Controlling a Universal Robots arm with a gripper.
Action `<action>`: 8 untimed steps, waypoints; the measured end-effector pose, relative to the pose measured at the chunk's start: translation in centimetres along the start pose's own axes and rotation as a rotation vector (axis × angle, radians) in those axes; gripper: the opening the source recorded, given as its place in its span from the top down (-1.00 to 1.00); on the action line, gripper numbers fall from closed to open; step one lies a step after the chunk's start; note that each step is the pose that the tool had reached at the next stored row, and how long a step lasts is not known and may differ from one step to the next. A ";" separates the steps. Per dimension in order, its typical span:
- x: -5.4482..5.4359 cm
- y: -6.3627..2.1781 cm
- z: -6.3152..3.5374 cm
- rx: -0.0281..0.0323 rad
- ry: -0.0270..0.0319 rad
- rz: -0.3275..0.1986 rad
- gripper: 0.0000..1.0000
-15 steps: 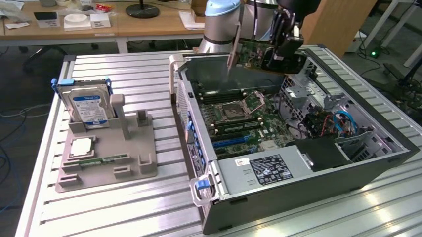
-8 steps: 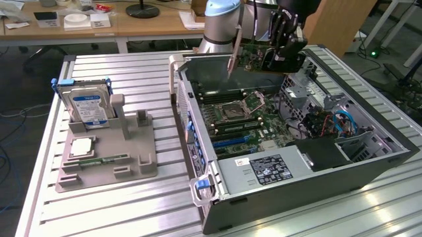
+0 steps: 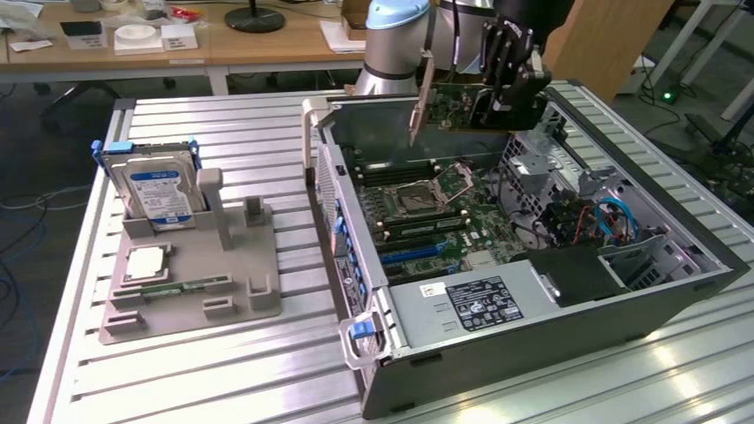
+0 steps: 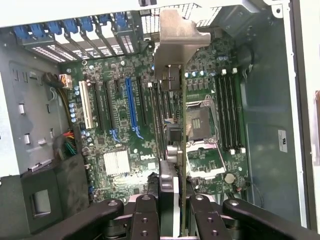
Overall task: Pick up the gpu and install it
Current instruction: 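Insert the gpu into the slot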
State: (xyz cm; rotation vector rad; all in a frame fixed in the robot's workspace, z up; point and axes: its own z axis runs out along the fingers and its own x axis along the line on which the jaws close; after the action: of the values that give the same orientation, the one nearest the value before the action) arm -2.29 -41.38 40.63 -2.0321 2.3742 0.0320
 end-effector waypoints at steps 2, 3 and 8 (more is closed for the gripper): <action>0.2 -0.02 0.05 -0.0023 -0.0160 0.000 0.44; 0.2 -0.04 0.06 -0.0052 -0.0337 0.000 0.44; 0.3 -0.05 0.09 -0.0097 -0.0629 0.000 0.44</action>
State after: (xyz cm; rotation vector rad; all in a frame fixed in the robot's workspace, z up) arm -2.29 -41.72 40.53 -2.0039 2.3416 0.1060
